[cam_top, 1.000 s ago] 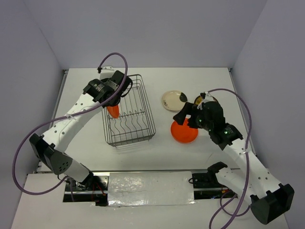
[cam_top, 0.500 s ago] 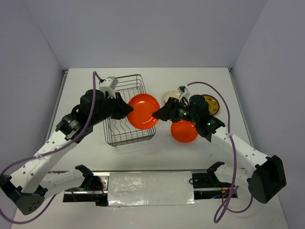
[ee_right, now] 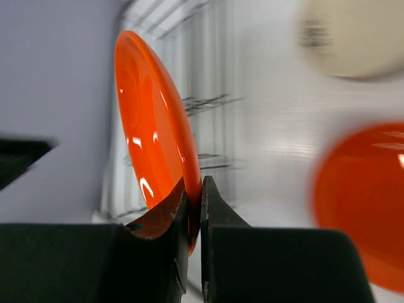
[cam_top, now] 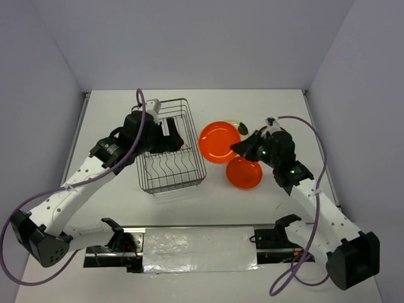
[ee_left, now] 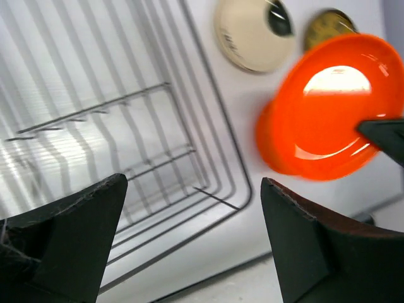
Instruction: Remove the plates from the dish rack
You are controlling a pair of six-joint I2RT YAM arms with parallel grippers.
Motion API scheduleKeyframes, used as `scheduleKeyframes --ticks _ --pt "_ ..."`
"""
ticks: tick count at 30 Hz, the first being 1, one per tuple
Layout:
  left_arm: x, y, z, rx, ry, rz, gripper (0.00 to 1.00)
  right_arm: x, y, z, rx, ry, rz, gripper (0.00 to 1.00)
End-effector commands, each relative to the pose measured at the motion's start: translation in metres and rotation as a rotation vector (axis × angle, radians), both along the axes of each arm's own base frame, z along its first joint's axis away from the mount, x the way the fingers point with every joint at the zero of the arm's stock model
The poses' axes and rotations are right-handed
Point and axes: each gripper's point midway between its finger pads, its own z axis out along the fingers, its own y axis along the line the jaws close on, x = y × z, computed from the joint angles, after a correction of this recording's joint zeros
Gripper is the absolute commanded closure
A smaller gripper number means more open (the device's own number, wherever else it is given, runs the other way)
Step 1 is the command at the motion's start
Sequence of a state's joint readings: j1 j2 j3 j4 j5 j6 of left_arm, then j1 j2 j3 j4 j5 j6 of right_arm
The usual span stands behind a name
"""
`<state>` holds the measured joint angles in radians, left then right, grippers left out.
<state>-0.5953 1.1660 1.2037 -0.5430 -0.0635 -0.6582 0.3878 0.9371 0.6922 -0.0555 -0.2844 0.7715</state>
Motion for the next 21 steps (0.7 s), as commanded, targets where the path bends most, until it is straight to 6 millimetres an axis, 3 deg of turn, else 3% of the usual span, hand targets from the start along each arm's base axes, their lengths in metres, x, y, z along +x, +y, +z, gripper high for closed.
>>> scheduleKeyframes --ticks 1,2,6,9,15,16,17,21 --pt "-0.003 0.061 0.017 0.172 -0.064 0.204 0.0 -0.001 -0.078 -0.064 -0.102 0.174 -0.262 1.0" --pt "-0.006 0.069 0.021 0.185 -0.082 0.22 0.01 0.0 -0.103 -0.076 -0.116 0.209 -0.34 1.0" --pt "-0.028 0.099 0.031 0.239 -0.154 0.234 0.01 -0.011 -0.137 -0.11 -0.174 0.272 -0.403 0.94" --pt "-0.04 0.112 0.023 0.281 -0.154 0.235 0.0 -0.016 -0.149 -0.128 -0.204 0.32 -0.424 0.92" --pt "-0.056 0.131 0.006 0.353 -0.141 0.233 0.0 -0.018 -0.142 -0.147 -0.211 0.362 -0.351 0.84" --pt "-0.058 0.132 0.006 0.357 -0.141 0.233 0.01 -0.019 -0.142 -0.147 -0.218 0.358 -0.341 0.64" --pt "-0.06 0.136 0.005 0.363 -0.143 0.239 0.01 -0.02 -0.14 -0.147 -0.219 0.359 -0.332 0.52" --pt "-0.063 0.146 0.0 0.378 -0.156 0.277 0.0 -0.024 -0.142 -0.142 -0.309 0.355 -0.293 0.26"
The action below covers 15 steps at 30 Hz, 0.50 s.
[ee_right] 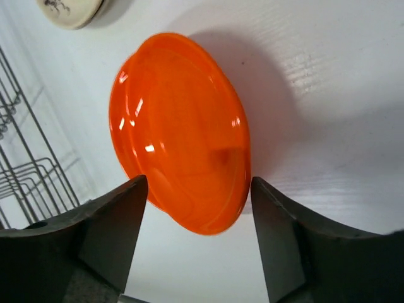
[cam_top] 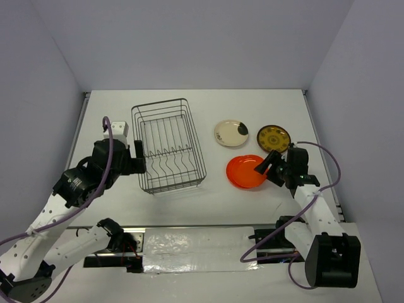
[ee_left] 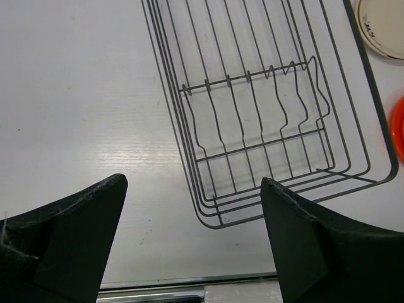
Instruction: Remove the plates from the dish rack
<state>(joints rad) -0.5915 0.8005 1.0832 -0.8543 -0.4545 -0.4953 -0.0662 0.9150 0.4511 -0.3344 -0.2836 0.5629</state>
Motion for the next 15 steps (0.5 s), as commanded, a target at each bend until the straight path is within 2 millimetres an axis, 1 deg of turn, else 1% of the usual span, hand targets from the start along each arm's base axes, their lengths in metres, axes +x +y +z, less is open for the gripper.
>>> scheduleKeyframes --ticks 1,2,3,4,5,6,7,8,10,12,13,14,15 --pt "-0.002 0.015 0.005 0.032 -0.047 0.044 0.01 0.001 0.001 0.012 -0.089 -0.014 0.083 0.25" --pt "-0.003 0.017 0.001 0.03 -0.048 0.052 0.01 -0.005 -0.005 0.009 -0.132 0.03 0.07 0.24" --pt "-0.003 0.02 0.0 0.028 -0.055 0.071 0.0 -0.004 -0.003 0.012 -0.134 0.028 0.075 0.24" --pt "-0.002 0.021 -0.002 0.028 -0.058 0.083 0.01 -0.004 0.0 0.011 -0.123 0.027 0.089 0.23" --pt "-0.003 0.024 -0.008 0.031 -0.059 0.096 0.0 -0.005 0.013 0.01 -0.115 0.018 0.144 0.01" --pt "-0.001 0.028 -0.007 0.031 -0.075 0.127 0.0 -0.006 0.015 0.007 -0.117 0.033 0.153 0.0" --pt "-0.001 0.03 -0.008 0.03 -0.079 0.141 0.0 -0.008 0.016 -0.002 -0.124 0.079 0.16 0.0" --pt "-0.002 0.033 -0.011 0.034 -0.081 0.157 0.01 -0.009 0.022 -0.003 -0.13 0.096 0.186 0.0" --pt "-0.002 0.041 -0.011 0.042 -0.091 0.205 0.0 -0.01 0.025 -0.004 -0.153 0.119 0.189 0.0" --pt "-0.002 0.048 -0.006 0.048 -0.116 0.24 0.0 -0.008 0.03 0.007 -0.185 0.088 0.202 0.0" --pt "-0.002 0.05 -0.004 0.05 -0.124 0.249 0.01 -0.008 0.029 0.012 -0.199 0.082 0.193 0.0" --pt "-0.002 0.053 -0.003 0.052 -0.132 0.263 0.01 -0.007 0.027 0.03 -0.215 0.048 0.178 0.0" --pt "-0.003 0.058 -0.001 0.063 -0.141 0.29 0.0 -0.006 0.024 0.041 -0.249 0.021 0.15 0.0"
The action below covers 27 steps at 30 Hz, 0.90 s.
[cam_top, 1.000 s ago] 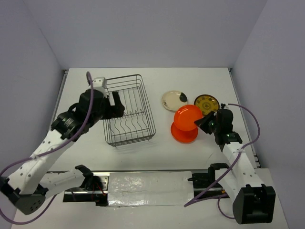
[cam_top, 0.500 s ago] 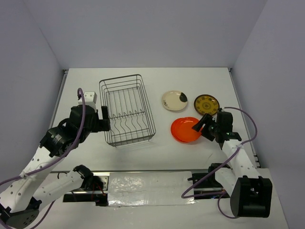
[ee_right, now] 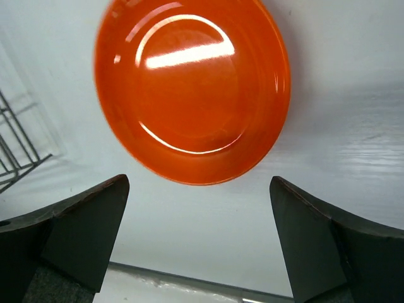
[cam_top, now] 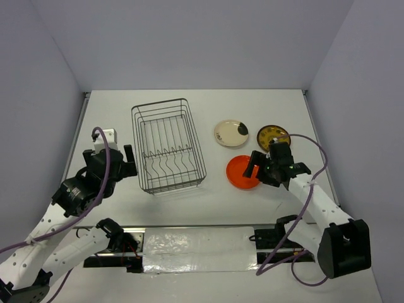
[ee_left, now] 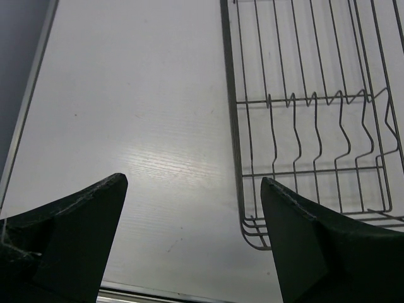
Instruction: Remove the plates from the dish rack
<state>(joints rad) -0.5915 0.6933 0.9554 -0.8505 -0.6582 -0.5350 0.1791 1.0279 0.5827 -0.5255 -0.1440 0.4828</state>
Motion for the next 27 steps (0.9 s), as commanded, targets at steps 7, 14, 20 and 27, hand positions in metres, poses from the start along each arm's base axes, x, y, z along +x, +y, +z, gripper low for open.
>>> scheduleKeyframes --ticks 7,14,20,27 --pt "-0.007 0.041 0.025 -0.049 -0.157 0.249 0.01 -0.006 -0.038 0.193 -0.157 -0.54 -0.089 0.0" --pt "-0.029 0.058 0.038 -0.167 -0.283 0.281 0.01 -0.068 -0.089 0.26 -0.277 -0.685 -0.199 0.0" --pt "-0.038 0.06 0.045 -0.226 -0.345 0.256 0.01 -0.096 -0.109 0.265 -0.345 -0.73 -0.222 0.0" --pt "-0.034 0.055 0.041 -0.212 -0.321 0.238 0.0 -0.101 -0.109 0.261 -0.352 -0.745 -0.201 0.0"
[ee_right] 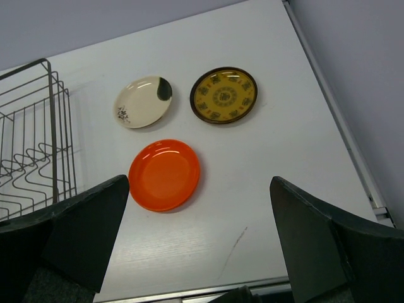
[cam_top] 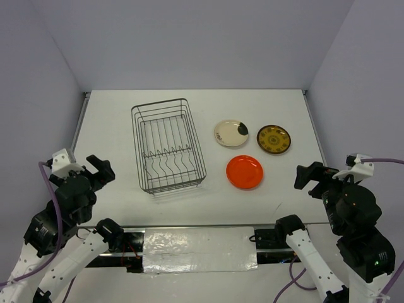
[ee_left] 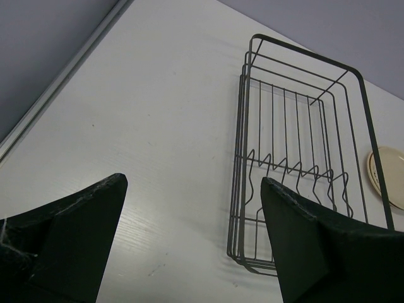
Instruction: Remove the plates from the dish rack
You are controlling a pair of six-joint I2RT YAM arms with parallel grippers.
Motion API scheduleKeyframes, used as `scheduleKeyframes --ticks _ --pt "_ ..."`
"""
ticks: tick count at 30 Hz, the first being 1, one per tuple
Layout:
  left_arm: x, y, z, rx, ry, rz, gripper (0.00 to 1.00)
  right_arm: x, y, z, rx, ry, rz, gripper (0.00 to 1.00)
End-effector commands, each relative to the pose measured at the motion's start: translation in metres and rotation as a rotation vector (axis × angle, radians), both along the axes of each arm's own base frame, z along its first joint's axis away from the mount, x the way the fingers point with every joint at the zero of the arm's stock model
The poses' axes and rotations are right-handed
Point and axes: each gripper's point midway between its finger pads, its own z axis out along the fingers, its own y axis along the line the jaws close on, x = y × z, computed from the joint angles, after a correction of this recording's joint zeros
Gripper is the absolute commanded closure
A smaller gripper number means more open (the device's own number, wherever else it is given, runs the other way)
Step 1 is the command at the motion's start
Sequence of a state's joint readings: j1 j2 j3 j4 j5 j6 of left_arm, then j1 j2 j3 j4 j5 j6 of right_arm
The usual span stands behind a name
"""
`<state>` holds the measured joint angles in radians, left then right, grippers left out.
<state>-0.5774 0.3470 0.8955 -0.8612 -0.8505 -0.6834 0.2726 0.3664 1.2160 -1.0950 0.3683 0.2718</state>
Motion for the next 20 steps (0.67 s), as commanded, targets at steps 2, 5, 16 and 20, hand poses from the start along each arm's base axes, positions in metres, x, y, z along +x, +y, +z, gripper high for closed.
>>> scheduleKeyframes --ticks 2,5,16,20 --pt "0.006 -0.003 0.004 0.001 -0.002 0.002 0.01 0.002 -0.002 -0.008 -0.037 0.037 -0.001 0.0" --pt "0.008 -0.006 0.002 0.008 0.005 -0.007 0.0 0.001 0.001 -0.006 -0.029 0.035 0.016 0.0" --pt "0.015 -0.014 -0.003 0.029 0.037 -0.037 0.01 0.002 0.008 -0.005 -0.013 0.026 0.048 0.0" --pt "0.017 -0.015 -0.005 0.039 0.052 -0.039 0.0 0.004 0.006 -0.007 -0.016 0.031 0.037 0.0"
